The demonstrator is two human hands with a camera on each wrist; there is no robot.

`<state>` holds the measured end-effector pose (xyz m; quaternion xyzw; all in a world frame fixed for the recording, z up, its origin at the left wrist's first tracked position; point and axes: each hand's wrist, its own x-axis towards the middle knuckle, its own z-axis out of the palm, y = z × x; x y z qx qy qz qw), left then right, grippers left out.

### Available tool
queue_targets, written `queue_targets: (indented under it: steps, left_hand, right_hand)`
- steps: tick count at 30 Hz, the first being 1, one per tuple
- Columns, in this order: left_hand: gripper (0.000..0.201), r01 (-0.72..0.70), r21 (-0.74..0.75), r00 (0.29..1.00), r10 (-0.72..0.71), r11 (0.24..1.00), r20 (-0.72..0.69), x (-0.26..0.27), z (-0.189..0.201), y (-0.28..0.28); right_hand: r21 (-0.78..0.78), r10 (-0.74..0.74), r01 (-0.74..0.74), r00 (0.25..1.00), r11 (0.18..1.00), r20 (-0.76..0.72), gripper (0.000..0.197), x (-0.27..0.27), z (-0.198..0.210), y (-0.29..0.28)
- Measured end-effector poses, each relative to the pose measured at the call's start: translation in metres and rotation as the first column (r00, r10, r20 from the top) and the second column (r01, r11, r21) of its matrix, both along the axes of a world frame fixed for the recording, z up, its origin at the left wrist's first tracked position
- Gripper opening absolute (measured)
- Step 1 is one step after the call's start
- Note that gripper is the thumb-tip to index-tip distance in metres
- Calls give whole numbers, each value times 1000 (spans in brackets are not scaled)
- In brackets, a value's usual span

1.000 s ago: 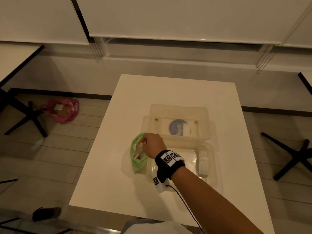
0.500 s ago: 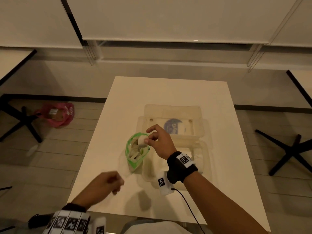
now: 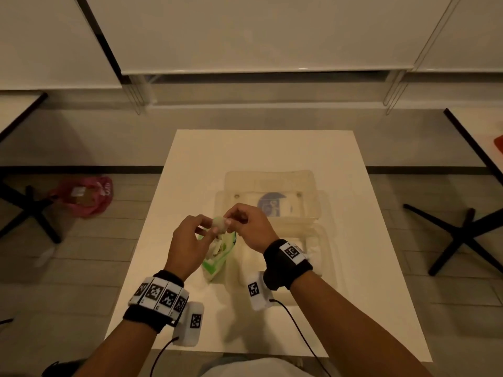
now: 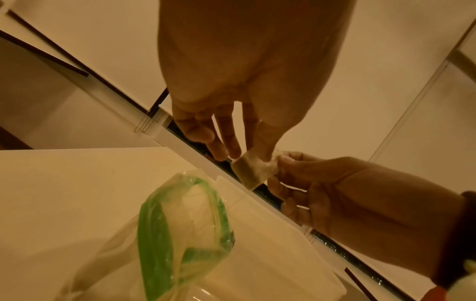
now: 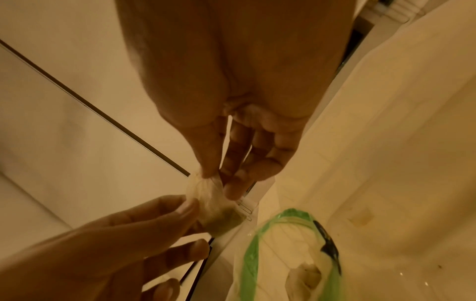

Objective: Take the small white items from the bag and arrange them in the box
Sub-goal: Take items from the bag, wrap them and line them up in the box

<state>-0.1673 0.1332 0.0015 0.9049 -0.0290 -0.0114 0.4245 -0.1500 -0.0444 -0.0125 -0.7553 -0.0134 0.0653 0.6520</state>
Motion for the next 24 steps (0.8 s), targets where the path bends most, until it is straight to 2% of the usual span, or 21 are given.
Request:
queue_targets:
  steps: [3, 7, 9, 12, 16, 19, 24]
  left_hand:
    - [11, -46, 26, 997, 44, 999, 55, 4, 0, -3]
    - [12, -37, 4, 997, 36, 999, 73, 4, 7, -1]
    - [11, -27, -10, 996, 28, 1000, 81, 4, 10, 0]
    - [9, -41, -74, 996, 46, 996, 74, 4, 16, 0]
    - [8, -75, -236, 996, 85, 969, 34, 0, 29, -6]
    - [7, -82, -382, 996, 88, 921, -1, -4, 41, -14]
    - [6, -55, -471, 998, 48, 881, -26, -11, 54, -32]
  right_hand:
    - [-27, -11, 10, 999, 1000, -49, 18, 0, 0, 1]
    - [-55, 95, -104, 985, 993, -145, 45, -2, -3, 9]
    - [-61, 109, -119, 983, 991, -149, 36, -4, -4, 14]
    - [-77, 11, -19, 994, 997, -107, 18, -7, 1, 19]
    - [137, -152, 165, 983, 977, -101, 16, -15, 20, 9]
    - [285, -137, 157, 986, 945, -89, 18, -26, 36, -5]
    - [296, -106, 115, 993, 948, -47, 8, -43, 51, -19]
